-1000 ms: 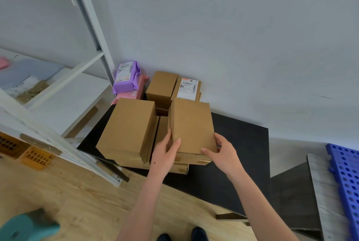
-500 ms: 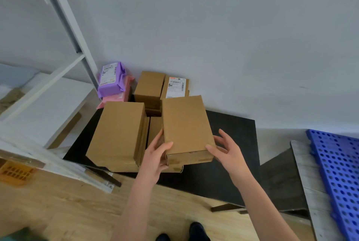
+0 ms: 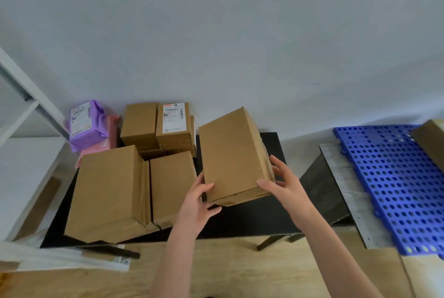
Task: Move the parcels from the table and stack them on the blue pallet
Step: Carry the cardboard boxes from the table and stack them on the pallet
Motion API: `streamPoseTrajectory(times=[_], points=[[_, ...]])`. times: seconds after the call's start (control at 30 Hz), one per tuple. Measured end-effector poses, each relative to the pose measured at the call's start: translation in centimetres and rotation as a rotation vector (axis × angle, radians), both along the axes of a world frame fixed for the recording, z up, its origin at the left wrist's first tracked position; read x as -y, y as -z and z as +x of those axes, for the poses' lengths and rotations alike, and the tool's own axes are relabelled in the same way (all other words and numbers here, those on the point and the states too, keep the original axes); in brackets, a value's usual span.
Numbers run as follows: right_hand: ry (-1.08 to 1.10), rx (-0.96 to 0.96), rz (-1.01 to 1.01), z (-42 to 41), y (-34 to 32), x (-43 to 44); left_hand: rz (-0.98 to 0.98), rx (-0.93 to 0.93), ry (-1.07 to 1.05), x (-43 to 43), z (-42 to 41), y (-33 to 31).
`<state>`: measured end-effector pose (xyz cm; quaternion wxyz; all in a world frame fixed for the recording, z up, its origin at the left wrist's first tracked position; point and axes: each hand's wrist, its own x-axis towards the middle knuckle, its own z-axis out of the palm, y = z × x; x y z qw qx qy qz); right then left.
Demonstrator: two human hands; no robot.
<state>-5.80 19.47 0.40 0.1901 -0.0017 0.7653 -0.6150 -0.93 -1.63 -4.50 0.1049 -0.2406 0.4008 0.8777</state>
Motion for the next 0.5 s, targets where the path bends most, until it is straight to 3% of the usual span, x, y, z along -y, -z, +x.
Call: streamPoseTrajectory(times=[0.13, 0.3, 0.5], points=[[-0.03, -0.032, -0.032, 0.2, -0.2, -4.1, -0.06, -0.087, 0.002, -3.4, -1.0, -1.0], [-0.028, 0.058, -0.272, -0.6, -0.3, -10.4, -0.147, -0.295, 0.072, -9.1, -2.2, -2.2], [0.019, 0.16, -0.315, -1.0, -0.1, -19.1, -0.304, -0.219, 0.091, -17.6, -3.3, -3.4]])
